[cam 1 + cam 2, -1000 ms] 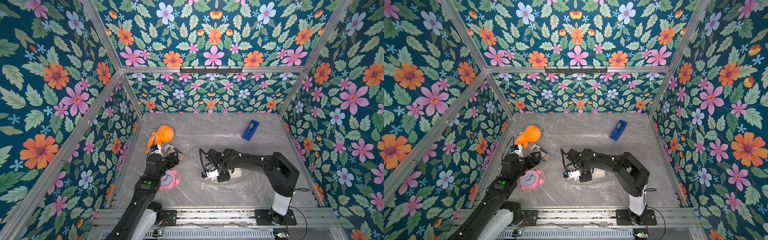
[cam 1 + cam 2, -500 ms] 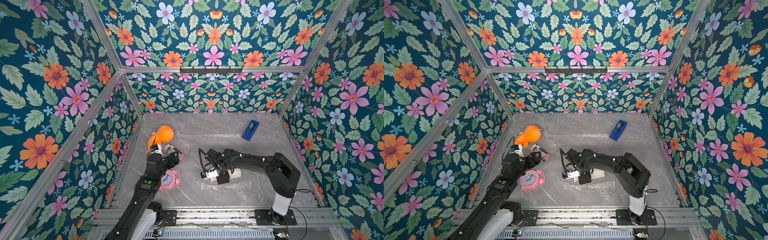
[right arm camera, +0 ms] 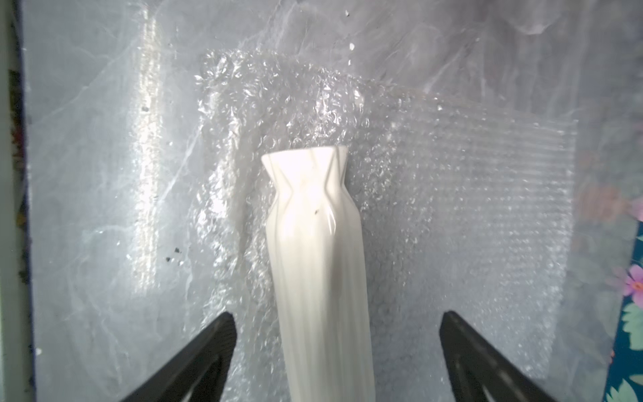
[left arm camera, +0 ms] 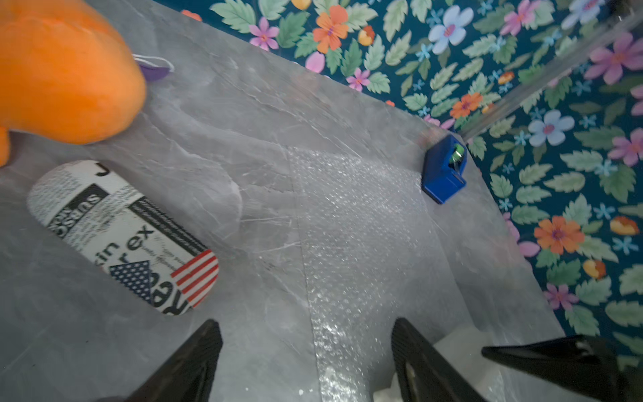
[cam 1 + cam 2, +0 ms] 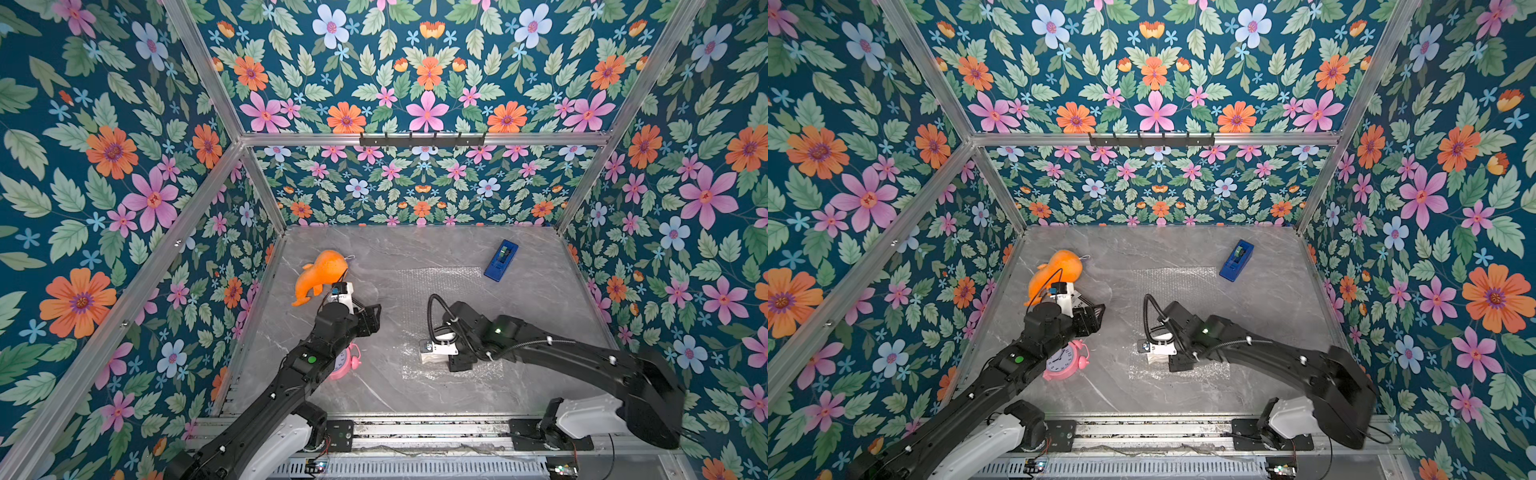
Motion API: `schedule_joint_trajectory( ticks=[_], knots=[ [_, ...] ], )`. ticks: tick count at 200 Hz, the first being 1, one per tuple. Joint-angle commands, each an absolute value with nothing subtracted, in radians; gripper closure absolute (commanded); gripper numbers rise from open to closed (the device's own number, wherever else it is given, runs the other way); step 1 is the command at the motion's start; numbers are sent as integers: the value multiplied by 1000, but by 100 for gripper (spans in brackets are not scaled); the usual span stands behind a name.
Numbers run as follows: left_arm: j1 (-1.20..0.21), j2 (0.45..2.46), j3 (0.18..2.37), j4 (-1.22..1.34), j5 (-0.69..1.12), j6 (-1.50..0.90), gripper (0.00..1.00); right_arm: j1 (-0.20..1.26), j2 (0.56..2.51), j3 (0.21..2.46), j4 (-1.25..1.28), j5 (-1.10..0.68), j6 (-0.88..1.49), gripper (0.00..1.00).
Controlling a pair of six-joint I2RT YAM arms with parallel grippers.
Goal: Wrap vases in bubble wrap
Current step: Wrap the vase in bubble wrap.
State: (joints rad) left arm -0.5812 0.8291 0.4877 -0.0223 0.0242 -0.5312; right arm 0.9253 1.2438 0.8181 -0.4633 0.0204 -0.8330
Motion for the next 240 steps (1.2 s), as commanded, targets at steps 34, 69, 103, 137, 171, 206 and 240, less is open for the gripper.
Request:
schedule_joint_trajectory(
  ticks=[34, 69, 103, 137, 171, 206, 240],
  knots=[
    [-777, 801, 487, 105, -84, -254, 27, 988, 834, 496, -382, -68, -880, 35],
    [-817, 836, 520, 56, -54, -83, 28, 1039, 846, 474, -542, 38, -850, 39],
    [-821, 860, 544, 25, -87, -62, 26, 1049, 952, 496, -582, 79, -833, 39],
    [-821, 805, 488, 96, -131, -50, 22, 1050, 1005, 471, -551, 97, -841, 34],
    [-822, 784, 482, 91, -141, -35, 22, 1049, 1062, 463, -513, 130, -831, 35],
    [-821, 790, 483, 93, -135, -34, 22, 1049, 1133, 460, -479, 136, -808, 36],
    [-822, 794, 487, 91, -134, -34, 22, 1050, 1189, 468, -443, 197, -807, 43]
  ],
)
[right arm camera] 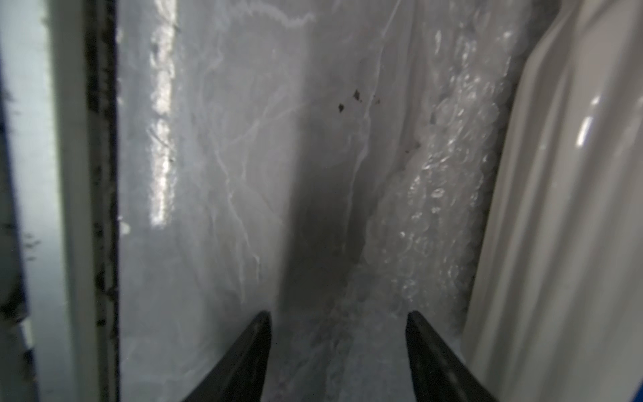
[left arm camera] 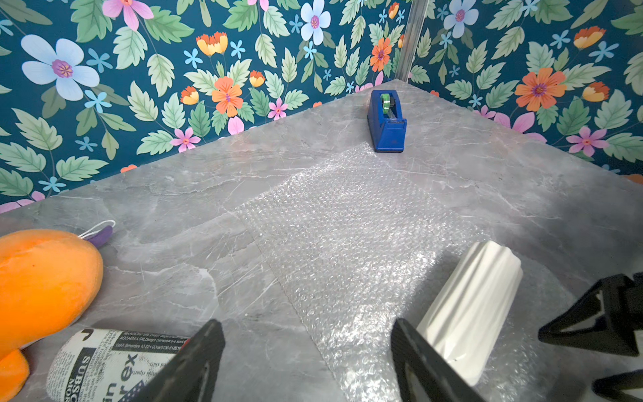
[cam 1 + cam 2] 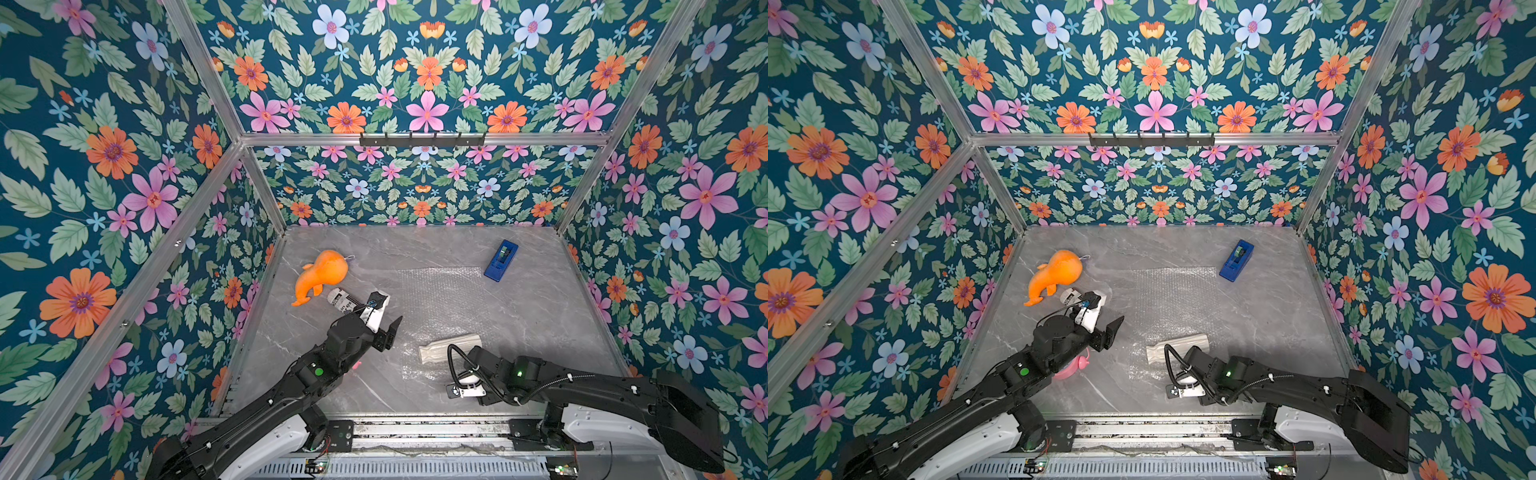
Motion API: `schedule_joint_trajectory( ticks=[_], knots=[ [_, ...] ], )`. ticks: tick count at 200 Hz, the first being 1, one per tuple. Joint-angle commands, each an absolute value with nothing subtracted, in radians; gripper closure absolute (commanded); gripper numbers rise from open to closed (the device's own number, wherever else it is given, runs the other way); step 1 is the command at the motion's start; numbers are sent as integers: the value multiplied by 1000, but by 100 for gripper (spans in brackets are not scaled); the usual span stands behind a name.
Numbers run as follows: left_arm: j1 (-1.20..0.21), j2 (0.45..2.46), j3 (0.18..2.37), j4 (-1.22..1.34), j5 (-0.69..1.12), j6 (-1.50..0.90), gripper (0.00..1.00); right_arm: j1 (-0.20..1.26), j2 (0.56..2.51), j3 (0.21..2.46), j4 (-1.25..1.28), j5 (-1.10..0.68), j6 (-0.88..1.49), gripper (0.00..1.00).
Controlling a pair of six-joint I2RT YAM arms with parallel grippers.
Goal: Wrap vases in bubble wrap
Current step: Wrap the vase in bubble wrap.
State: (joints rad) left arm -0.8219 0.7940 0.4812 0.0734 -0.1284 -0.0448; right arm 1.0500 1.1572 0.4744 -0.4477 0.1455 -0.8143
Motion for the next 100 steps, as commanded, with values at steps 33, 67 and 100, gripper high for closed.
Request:
schedule_joint_trajectory(
  ticks=[33, 67, 100],
  knots=[
    [-823, 793, 491, 87, -137, -32, 22, 1049, 1225, 464, -417, 199, -812, 48],
    [-824, 798, 492, 86, -153, -9, 22, 1049, 1234, 486, -415, 208, -822, 74],
    [-830, 818, 517, 58, -153, 34, 23, 1049, 1205, 502, -410, 204, -827, 100]
  ],
)
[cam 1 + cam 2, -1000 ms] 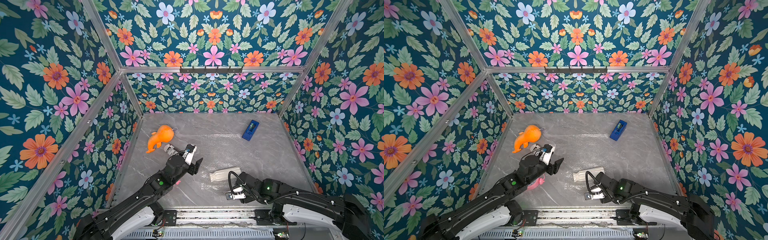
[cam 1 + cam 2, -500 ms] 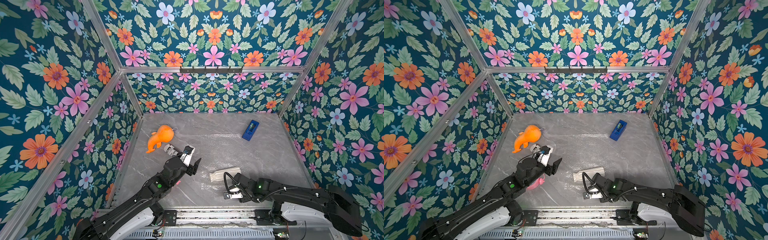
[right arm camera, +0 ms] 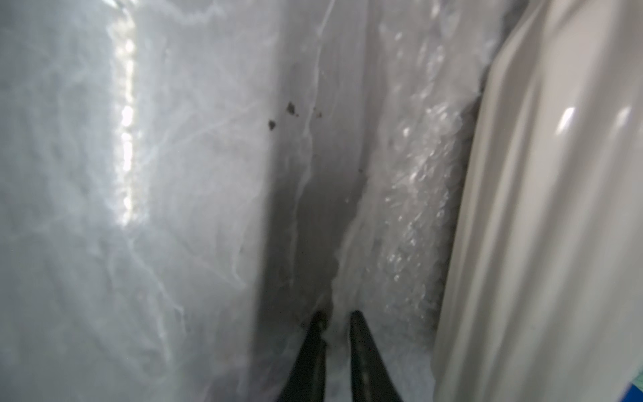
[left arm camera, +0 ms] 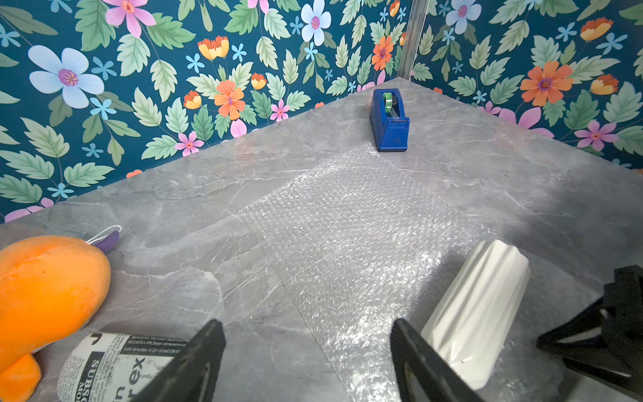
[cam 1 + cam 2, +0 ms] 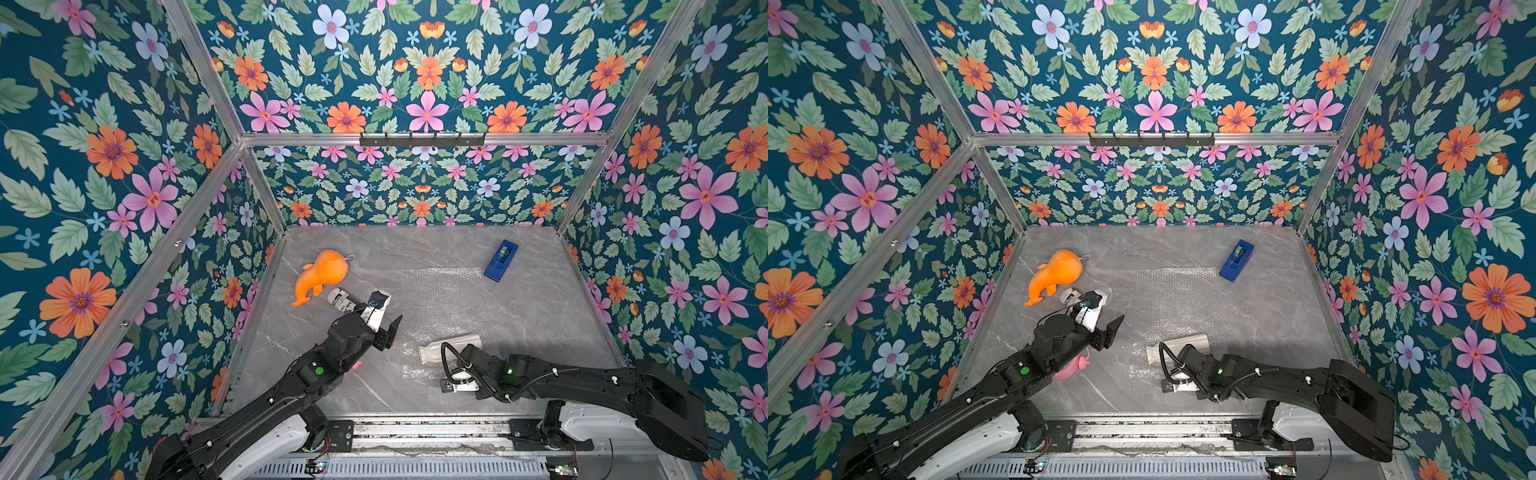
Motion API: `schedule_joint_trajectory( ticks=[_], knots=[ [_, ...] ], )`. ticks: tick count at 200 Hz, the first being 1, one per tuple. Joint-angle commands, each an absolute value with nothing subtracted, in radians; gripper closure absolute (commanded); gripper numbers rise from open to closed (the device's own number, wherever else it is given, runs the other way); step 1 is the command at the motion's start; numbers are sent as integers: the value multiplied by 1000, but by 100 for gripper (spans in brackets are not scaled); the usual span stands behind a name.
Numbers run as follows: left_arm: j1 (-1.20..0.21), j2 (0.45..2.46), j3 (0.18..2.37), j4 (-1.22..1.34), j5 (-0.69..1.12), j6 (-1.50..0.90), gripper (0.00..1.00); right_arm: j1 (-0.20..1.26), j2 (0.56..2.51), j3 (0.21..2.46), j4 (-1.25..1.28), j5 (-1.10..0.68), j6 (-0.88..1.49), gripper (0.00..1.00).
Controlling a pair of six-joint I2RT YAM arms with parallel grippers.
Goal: Wrap vases in bubble wrap
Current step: Wrap the vase in bubble wrap.
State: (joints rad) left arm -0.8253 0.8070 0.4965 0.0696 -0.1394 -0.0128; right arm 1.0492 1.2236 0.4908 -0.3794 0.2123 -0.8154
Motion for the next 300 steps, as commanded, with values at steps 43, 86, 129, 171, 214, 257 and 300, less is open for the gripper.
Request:
schedule_joint_trajectory(
  ticks=[43, 86, 129, 171, 214, 257, 300],
  knots=[
    [-843, 828, 533, 28, -150, 95, 22, 1048, 1158, 528, -412, 186, -815, 100],
    [-863, 832, 541, 7, -147, 132, 23, 1011, 1144, 570, -419, 140, -776, 100],
    [-895, 828, 530, 3, -130, 208, 26, 960, 1132, 597, -435, 111, -737, 100],
    [-959, 848, 534, -2, -75, 262, 30, 909, 1125, 609, -441, 64, -700, 100],
    [-1025, 853, 520, 16, -34, 365, 31, 866, 1132, 638, -430, 10, -658, 100],
    [-1070, 866, 511, 35, -5, 433, 34, 813, 1184, 665, -422, -9, -628, 100],
    [-1107, 896, 511, 50, 4, 499, 34, 757, 1206, 677, -395, -30, -606, 100]
  ],
)
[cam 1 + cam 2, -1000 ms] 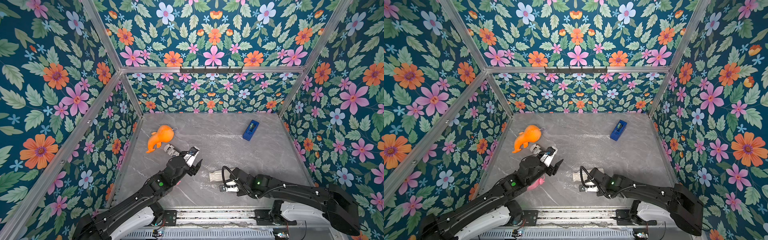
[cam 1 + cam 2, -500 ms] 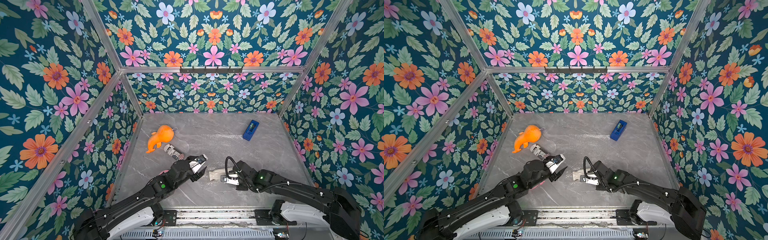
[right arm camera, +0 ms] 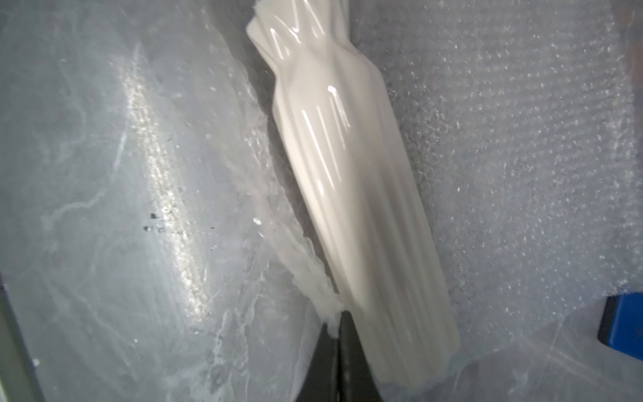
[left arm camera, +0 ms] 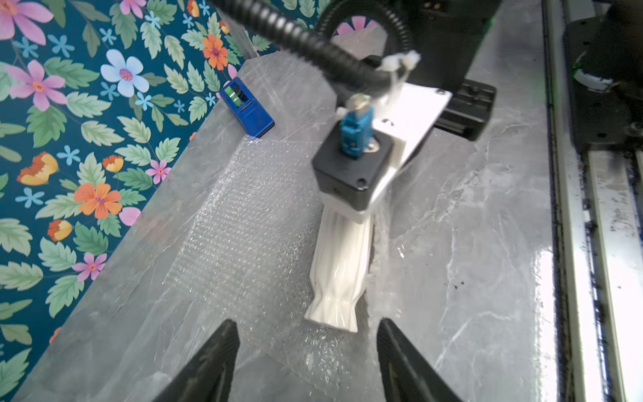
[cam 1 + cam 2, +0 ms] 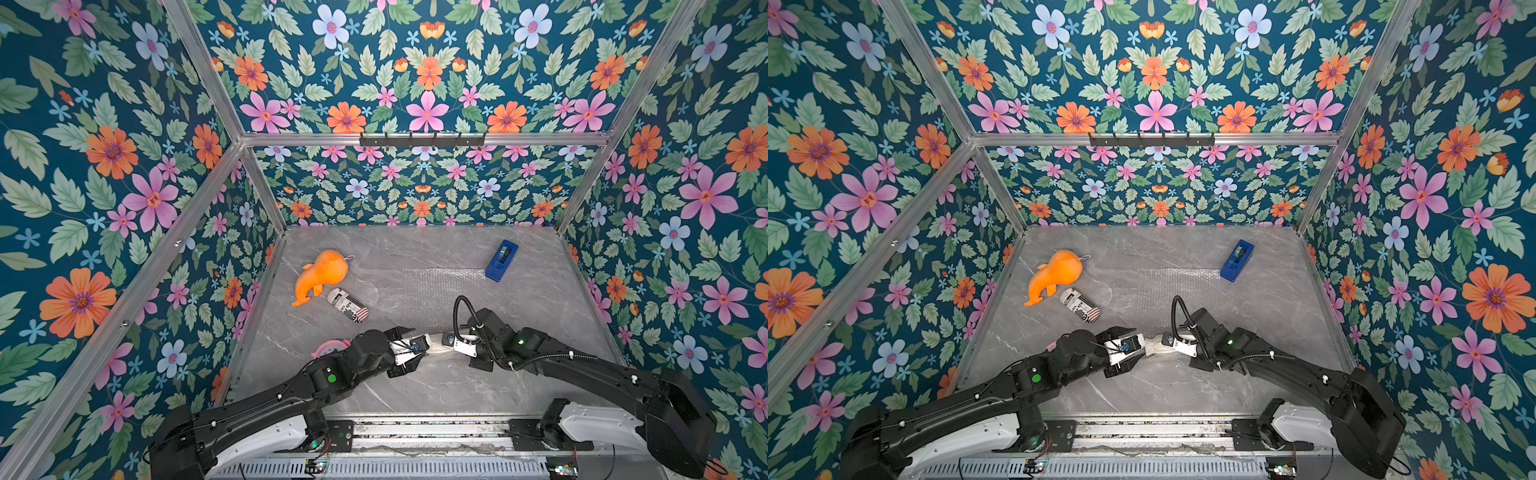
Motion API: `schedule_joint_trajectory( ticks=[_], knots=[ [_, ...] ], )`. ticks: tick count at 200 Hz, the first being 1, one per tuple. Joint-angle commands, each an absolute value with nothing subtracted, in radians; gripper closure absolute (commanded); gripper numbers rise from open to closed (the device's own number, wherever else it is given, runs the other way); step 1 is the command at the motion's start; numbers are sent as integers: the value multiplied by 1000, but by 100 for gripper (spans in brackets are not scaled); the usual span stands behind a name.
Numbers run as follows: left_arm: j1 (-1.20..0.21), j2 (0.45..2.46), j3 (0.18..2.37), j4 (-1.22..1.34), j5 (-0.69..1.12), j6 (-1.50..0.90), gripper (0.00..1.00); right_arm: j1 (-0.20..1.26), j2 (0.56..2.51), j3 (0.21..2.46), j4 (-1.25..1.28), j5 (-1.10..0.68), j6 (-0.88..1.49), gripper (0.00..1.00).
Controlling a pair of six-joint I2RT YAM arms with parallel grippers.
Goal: Wrap vases in bubble wrap
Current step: Wrap the vase in bubble wrap.
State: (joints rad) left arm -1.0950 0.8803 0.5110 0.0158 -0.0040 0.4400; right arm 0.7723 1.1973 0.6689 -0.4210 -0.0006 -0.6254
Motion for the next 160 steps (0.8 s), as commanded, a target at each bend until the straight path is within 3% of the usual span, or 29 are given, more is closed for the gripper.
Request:
schedule_joint_trajectory(
  ticks=[1, 160],
  knots=[
    [-1107, 897, 511, 51, 3, 501, 34, 756, 1206, 678, -394, -30, -605, 100],
    [-1166, 1072, 529, 111, 33, 679, 41, 612, 1372, 794, -399, -109, -605, 100]
  ],
)
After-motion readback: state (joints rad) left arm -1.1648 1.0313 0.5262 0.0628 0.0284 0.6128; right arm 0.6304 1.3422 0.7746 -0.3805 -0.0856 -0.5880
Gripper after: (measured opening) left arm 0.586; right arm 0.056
